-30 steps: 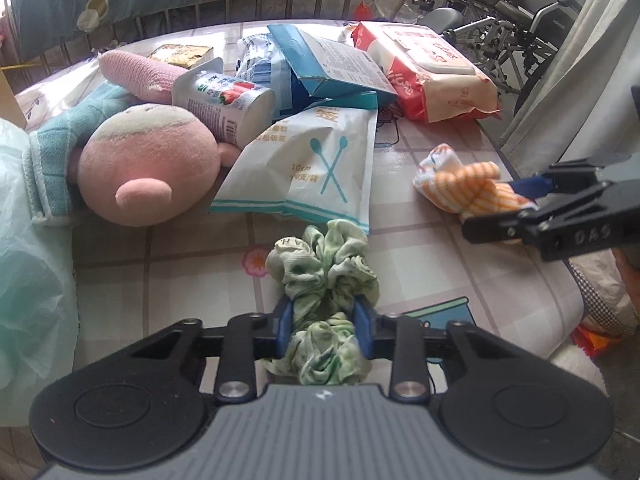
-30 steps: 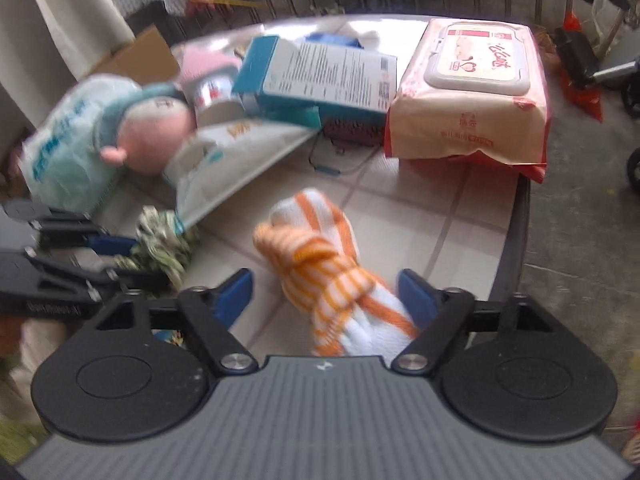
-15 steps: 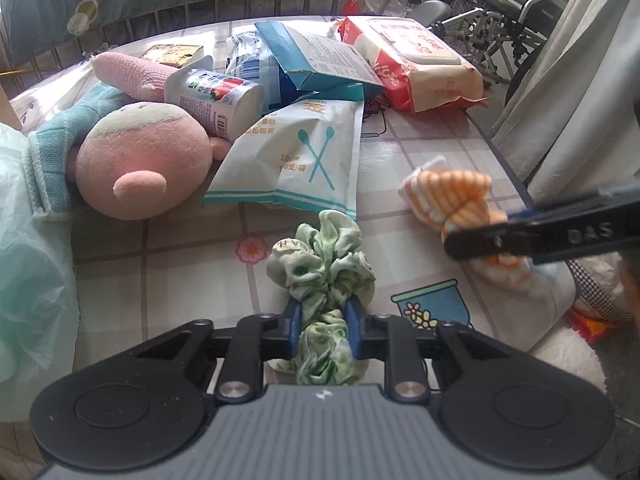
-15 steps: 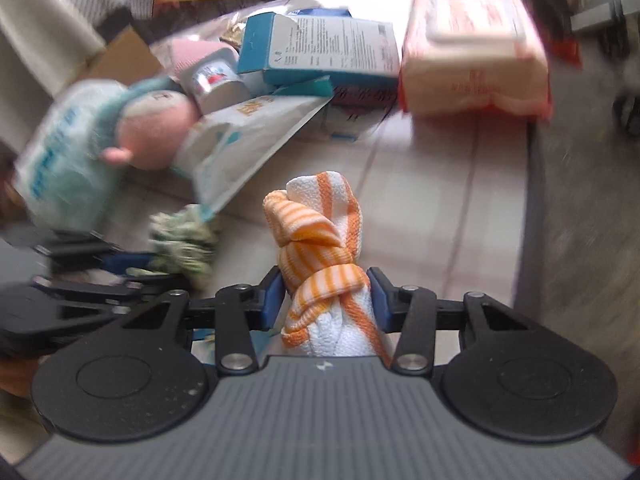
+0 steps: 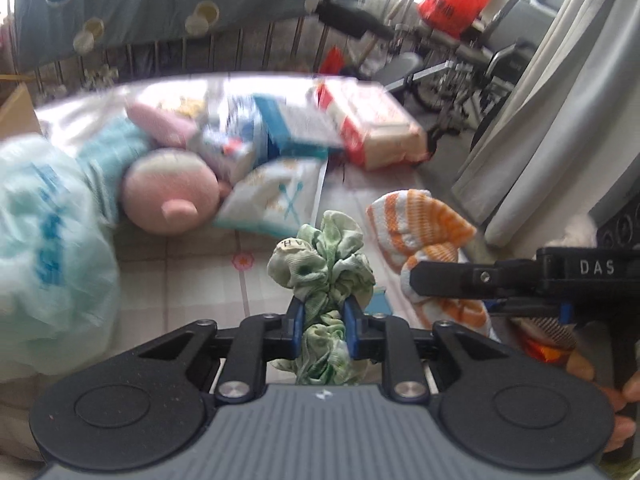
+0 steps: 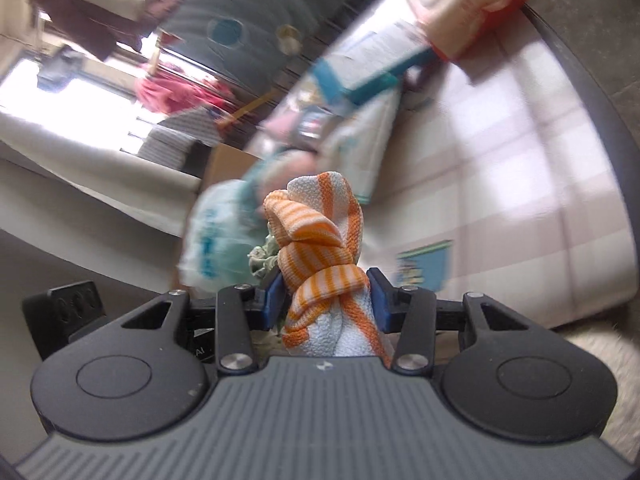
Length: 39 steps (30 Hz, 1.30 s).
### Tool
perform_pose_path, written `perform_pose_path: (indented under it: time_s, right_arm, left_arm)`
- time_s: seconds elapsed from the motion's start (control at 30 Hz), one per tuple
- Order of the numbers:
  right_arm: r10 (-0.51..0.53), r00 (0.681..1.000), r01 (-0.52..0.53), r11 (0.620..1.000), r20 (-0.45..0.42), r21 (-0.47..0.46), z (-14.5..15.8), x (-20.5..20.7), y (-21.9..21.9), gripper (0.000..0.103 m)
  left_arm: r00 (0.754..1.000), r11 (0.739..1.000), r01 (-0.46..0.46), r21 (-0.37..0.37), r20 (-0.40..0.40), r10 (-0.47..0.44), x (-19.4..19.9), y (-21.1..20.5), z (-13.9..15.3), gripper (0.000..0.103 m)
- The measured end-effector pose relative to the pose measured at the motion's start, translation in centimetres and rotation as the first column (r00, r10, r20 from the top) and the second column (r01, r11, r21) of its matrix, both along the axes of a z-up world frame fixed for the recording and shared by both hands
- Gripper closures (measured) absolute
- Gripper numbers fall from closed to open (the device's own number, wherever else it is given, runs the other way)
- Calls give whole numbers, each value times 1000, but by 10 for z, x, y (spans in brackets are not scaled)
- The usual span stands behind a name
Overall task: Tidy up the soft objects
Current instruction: 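Carry the scrunchie and sock with both grippers over the cardboard box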
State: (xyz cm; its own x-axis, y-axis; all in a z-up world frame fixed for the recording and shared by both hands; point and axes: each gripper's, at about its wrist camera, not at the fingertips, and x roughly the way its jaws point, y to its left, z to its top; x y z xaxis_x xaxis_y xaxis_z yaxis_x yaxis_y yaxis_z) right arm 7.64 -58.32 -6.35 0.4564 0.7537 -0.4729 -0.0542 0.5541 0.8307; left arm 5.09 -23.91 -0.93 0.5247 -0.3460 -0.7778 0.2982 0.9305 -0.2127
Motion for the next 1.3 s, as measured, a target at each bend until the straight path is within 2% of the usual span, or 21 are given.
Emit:
perform_pose_path:
  time_s: [0.13,0.23,0.37,0.53,0.67,0.83,0.93,1.0,1.07,1.17,1.3]
  right_arm:
    - [27,996,-31,999,90,41,40,-4,18,60]
    - [32,989,-41,997,147,60,67,-2,25,60]
    - [14,989,-30,994,146,107,89,8,22,60]
    - [-2,992,-13,993,127,116,102,30,21,60]
    - [33,989,-52,991,146,127,110,81,47,60]
    - [110,979,-143,972,172,188,112,164,87,60]
    - [188,971,-216,954,148,207,105,216,111,60]
    - [212,971,-231,951,111,206,100,241,125,60]
    - [231,971,-238,943,58,234,91,260,140,60]
    - [275,961,-261,932,-20,252,84,276,168,60]
    - [351,925,-303,911,-143,281,78,274,209,60]
  left_arm:
    - [997,1000,-20,1,75,20,-11,11,47,82]
    - [996,1000,-18,-9,83,18,-7,15,74,81]
    - [996,999,-37,-11,76,38,11,21,93,81]
    - [998,999,-38,-20,53,39,43,38,109,81]
    - [996,998,-54,41,70,51,84,61,124,81]
    - [994,990,-96,107,69,89,148,100,131,82]
    - [995,984,-89,154,63,80,183,117,128,82]
    - [997,978,-82,192,23,79,204,127,120,82]
    - [994,977,-93,191,-32,101,221,142,113,82]
    - [983,977,-116,177,-117,138,233,169,108,82]
    - [967,979,-150,141,-187,175,236,196,124,82]
